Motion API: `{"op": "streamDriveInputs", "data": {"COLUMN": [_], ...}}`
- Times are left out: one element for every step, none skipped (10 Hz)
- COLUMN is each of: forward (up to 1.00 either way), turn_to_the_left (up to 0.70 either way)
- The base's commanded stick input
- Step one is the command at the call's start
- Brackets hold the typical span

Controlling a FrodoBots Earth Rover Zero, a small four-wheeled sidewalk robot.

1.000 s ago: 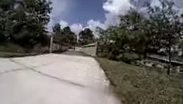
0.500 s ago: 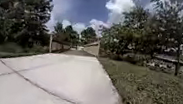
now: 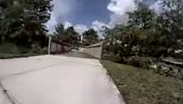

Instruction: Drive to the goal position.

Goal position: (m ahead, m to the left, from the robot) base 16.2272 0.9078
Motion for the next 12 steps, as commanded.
{"op": "streamDriveInputs", "data": {"forward": [0.85, 0.85, 0.85, 0.85, 0.85, 0.85, 0.85, 0.85, 0.85, 0.85, 0.85, 0.85], "turn_to_the_left": [0.00, 0.00, 0.00, 0.00, 0.00, 0.00, 0.00, 0.32, 0.20, 0.00, 0.00, 0.00]}}
